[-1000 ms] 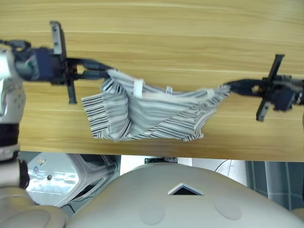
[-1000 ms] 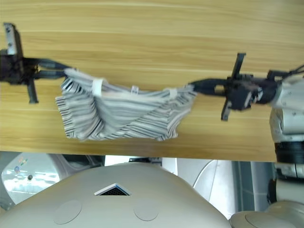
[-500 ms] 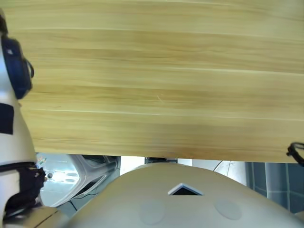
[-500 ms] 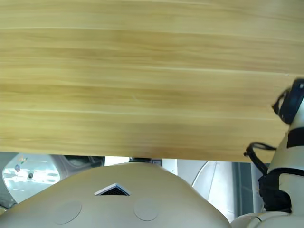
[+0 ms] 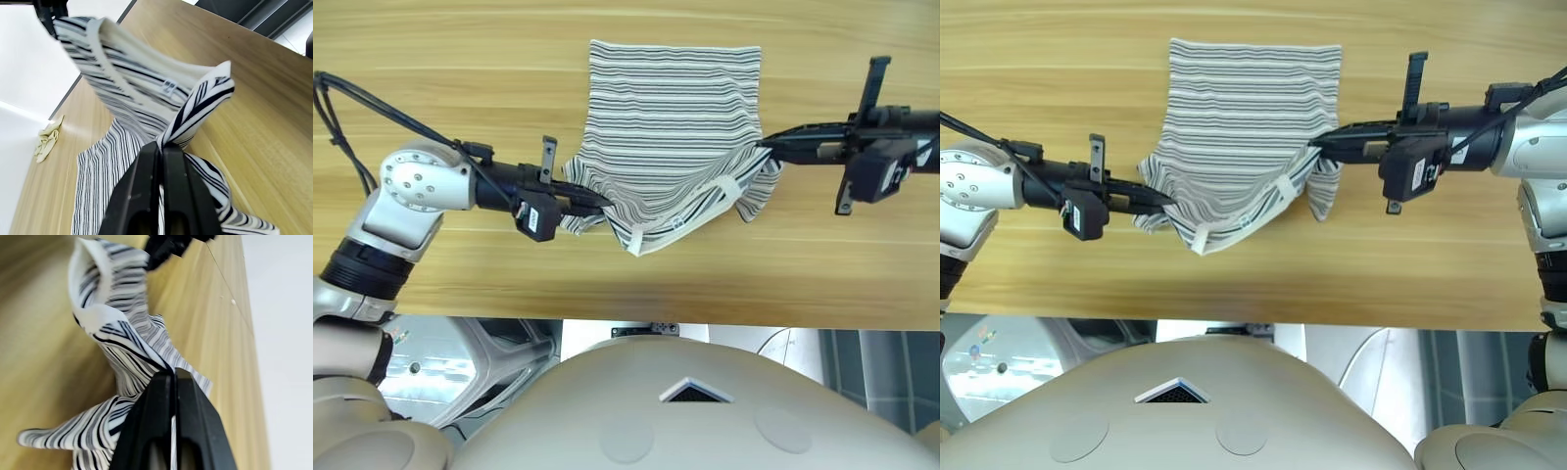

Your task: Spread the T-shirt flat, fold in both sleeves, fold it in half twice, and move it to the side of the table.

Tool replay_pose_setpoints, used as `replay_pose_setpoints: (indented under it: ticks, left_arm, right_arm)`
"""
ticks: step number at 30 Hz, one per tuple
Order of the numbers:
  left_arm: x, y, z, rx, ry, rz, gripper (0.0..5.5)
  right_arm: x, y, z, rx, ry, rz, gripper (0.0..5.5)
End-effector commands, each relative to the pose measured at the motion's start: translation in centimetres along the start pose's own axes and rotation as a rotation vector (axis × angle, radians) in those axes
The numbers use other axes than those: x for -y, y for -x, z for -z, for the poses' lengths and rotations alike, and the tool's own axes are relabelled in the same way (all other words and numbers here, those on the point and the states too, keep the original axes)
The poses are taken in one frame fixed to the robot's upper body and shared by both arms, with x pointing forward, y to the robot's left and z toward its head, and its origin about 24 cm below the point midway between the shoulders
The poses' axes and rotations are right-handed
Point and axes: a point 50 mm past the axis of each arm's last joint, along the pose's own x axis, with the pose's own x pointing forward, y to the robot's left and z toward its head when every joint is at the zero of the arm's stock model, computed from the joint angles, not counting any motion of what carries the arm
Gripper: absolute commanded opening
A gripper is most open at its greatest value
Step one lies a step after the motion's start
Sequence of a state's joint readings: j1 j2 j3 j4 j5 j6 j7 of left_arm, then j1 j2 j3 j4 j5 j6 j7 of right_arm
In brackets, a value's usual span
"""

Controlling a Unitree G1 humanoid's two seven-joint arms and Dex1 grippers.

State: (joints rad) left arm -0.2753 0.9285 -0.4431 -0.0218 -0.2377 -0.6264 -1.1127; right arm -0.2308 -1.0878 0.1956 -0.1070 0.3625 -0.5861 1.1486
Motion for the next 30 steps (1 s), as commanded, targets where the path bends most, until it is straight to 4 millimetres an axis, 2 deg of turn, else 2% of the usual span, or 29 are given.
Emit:
replay_pose_setpoints:
  ticks: [1, 5, 7, 14, 18, 22, 23, 24, 29, 30]
  left_arm:
    - [0.6, 0.9, 1.0, -0.111, -0.001, 0.059, 0.03]
    - [2.5, 0.4, 2.0, -0.181, 0.012, 0.17, 0.03]
    - [3.6, -0.1, 2.1, -0.181, 0.023, 0.226, 0.03]
    - [7.4, -1.1, 0.9, -0.108, 0.107, 0.391, 0.03]
    - [8.3, -1.3, 0.4, -0.078, 0.145, 0.401, 0.03]
    - [8.8, -1.3, 0.6, -0.104, 0.2, 0.426, 0.03]
    - [8.3, -1.3, 0.7, -0.102, 0.22, 0.406, 0.3]
    - [7.9, -1.3, 0.8, -0.101, 0.236, 0.391, 0.33]
    - [6.0, 0.3, 1.6, -0.144, 0.245, 0.253, 1.42]
    - [6.0, 0.8, 1.3, -0.123, 0.248, 0.252, 1.46]
  right_arm:
    - [-3.4, -1.4, 0.6, -0.047, -0.042, -0.154, 0.0]
    - [-9.2, -4.0, 1.9, -0.081, -0.121, -0.378, 0.0]
    - [-11.2, -4.7, 1.8, -0.065, -0.149, -0.457, 0.0]
    - [-13.9, -4.1, 1.4, -0.038, -0.229, -0.609, 0.0]
    - [-14.2, -3.4, 1.5, -0.065, -0.255, -0.651, 0.0]
    - [-13.8, -3.7, 2.8, -0.152, -0.276, -0.585, 0.0]
    - [-13.6, -3.7, 2.8, -0.159, -0.285, -0.568, 0.0]
    - [-13.4, -3.7, 2.8, -0.162, -0.294, -0.554, 0.0]
    - [-11.7, -3.4, 2.2, -0.12, -0.323, -0.461, 1.09]
    - [-11.3, -3.1, 1.8, -0.103, -0.315, -0.447, 1.13]
